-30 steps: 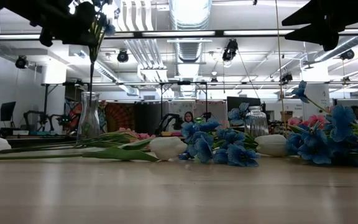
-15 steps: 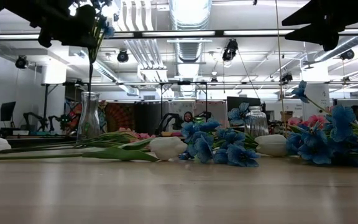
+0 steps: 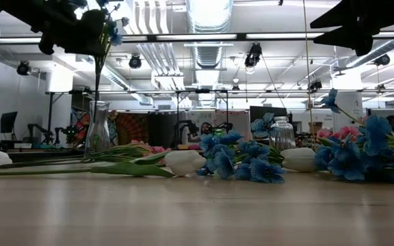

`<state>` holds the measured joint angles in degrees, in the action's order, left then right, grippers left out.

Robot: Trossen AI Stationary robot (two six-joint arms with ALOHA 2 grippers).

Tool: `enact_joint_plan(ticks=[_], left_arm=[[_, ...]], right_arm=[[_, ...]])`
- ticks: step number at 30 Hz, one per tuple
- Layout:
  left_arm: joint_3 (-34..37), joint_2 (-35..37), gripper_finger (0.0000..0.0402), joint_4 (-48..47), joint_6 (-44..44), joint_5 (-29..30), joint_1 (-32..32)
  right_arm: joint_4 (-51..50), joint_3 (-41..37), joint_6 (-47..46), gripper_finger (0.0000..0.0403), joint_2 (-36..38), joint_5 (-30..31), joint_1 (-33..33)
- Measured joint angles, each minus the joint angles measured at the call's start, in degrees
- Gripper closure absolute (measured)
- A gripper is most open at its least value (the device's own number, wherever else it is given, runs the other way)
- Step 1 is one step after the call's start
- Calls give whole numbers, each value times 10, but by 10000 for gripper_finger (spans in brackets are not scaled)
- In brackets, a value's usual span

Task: Sort flowers into vase by color
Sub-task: Put the middle left blue flowers into the left transparent vase

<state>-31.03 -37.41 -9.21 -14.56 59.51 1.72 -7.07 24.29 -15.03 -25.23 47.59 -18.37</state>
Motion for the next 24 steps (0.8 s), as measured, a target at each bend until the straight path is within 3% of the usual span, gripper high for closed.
enact_joint_plan(ticks=[13, 24], left_arm=[[0, 3, 261, -12, -1, -1, 0], [0, 23, 206, -92, -50, -65, 0]], right_arm=[[0, 0, 0, 161, 0, 0, 0], [0, 0, 0, 161, 0, 0, 0]])
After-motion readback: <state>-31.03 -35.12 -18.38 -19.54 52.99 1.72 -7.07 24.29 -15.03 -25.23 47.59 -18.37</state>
